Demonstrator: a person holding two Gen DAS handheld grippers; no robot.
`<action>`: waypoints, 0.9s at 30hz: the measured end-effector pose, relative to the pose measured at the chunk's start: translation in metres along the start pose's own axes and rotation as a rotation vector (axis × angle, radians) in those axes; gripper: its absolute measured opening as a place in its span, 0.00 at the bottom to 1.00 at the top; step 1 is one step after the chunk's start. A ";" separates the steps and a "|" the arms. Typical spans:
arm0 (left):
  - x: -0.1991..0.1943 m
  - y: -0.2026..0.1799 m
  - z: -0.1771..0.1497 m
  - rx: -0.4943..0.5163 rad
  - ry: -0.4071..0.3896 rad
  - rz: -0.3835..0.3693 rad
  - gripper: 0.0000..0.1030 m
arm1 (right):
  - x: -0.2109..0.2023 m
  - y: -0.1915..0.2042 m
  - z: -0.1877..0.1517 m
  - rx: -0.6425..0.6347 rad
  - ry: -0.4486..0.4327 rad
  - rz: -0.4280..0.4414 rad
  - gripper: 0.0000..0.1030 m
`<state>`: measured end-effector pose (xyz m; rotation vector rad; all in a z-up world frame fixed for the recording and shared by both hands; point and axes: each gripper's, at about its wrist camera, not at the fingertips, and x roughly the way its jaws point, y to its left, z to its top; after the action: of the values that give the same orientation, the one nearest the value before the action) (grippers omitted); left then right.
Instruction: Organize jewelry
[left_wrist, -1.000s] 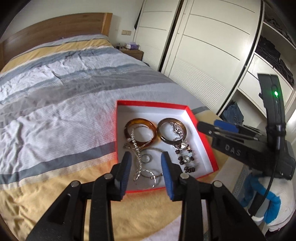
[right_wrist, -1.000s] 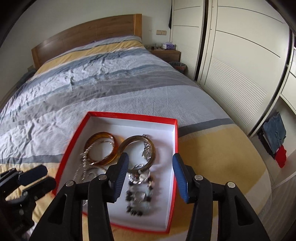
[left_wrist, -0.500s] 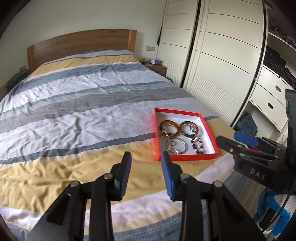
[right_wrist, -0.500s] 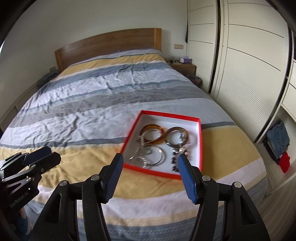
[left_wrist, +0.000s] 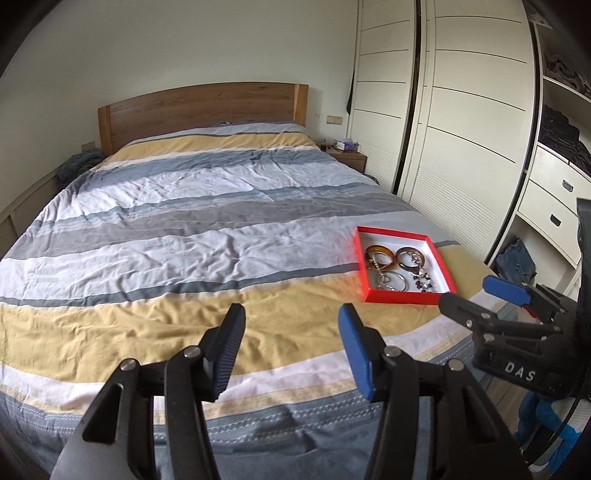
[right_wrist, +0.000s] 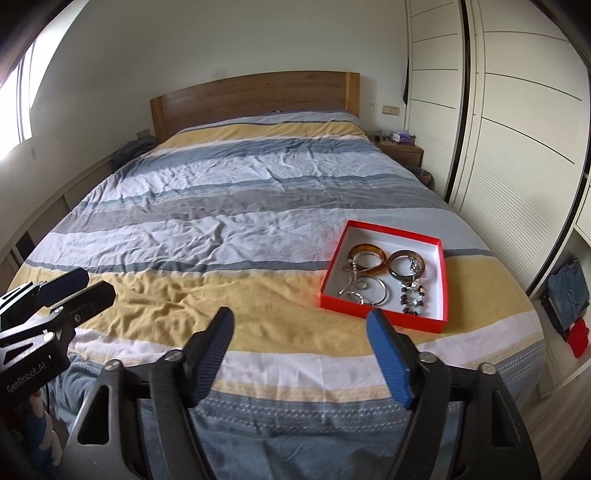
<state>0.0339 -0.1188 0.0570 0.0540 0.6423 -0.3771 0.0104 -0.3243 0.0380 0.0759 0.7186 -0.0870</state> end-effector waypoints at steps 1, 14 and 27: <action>-0.004 0.003 -0.002 0.002 -0.005 0.009 0.49 | -0.002 0.004 -0.003 -0.002 0.000 0.001 0.77; -0.047 0.016 -0.024 0.018 -0.051 0.066 0.49 | -0.029 0.037 -0.034 -0.027 -0.005 0.029 0.81; -0.073 0.020 -0.038 0.007 -0.075 0.116 0.49 | -0.048 0.051 -0.054 -0.047 -0.015 0.022 0.89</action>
<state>-0.0346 -0.0699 0.0682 0.0833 0.5612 -0.2683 -0.0552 -0.2661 0.0311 0.0384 0.7041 -0.0497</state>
